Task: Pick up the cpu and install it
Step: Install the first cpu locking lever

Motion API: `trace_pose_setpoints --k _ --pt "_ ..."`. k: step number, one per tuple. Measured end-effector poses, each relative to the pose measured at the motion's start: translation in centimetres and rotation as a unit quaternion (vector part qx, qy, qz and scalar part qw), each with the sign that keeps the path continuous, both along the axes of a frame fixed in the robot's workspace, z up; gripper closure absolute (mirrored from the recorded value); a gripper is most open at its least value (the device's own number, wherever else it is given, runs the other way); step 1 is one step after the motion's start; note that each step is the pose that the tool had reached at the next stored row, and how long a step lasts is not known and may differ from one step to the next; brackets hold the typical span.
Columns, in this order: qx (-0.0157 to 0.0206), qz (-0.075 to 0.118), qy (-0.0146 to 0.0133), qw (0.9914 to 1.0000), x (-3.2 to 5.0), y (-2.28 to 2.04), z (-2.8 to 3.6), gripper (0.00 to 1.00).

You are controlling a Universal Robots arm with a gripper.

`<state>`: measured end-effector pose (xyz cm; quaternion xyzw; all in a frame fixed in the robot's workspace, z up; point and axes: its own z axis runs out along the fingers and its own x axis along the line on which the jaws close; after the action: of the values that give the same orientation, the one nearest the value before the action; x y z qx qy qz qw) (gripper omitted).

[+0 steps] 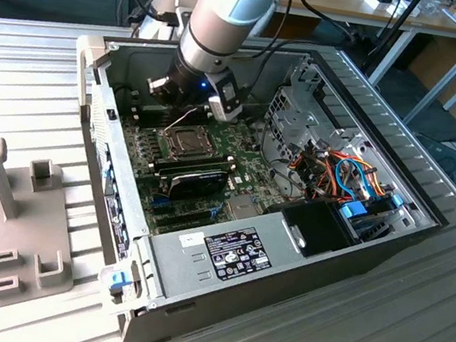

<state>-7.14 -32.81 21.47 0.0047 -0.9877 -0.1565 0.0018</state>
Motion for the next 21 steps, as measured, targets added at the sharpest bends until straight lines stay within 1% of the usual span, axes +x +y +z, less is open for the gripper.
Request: trace_pose_setpoints --k 2,3,4,6,7,10,13,17,21 --pt "-0.0003 -0.001 -0.0002 1.0 0.0 0.0 0.27 0.89" --pt "-0.001 -0.002 -0.0002 1.0 0.0 0.0 0.32 0.89" --pt "-0.0033 -0.003 -0.0002 0.99999 0.0 -0.01 0.4 0.89" --pt "-0.0059 -0.004 -0.0002 0.99997 0.0 -0.03 0.48 0.89" --pt "-0.0078 -0.005 -0.0002 0.99996 0.0 -0.05 0.53 0.89" --pt "-0.0104 -0.007 -0.0002 0.99992 -0.01 -0.13 0.6 0.89" --pt "-0.0114 -0.009 -0.0002 0.9999 0.0 -0.3 0.64 0.89" --pt "-0.0116 -0.01 -0.0002 0.99988 0.0 -0.55 0.64 0.89" --pt "-0.0116 -0.011 -0.0002 0.99987 0.0 -0.97 0.64 0.89"
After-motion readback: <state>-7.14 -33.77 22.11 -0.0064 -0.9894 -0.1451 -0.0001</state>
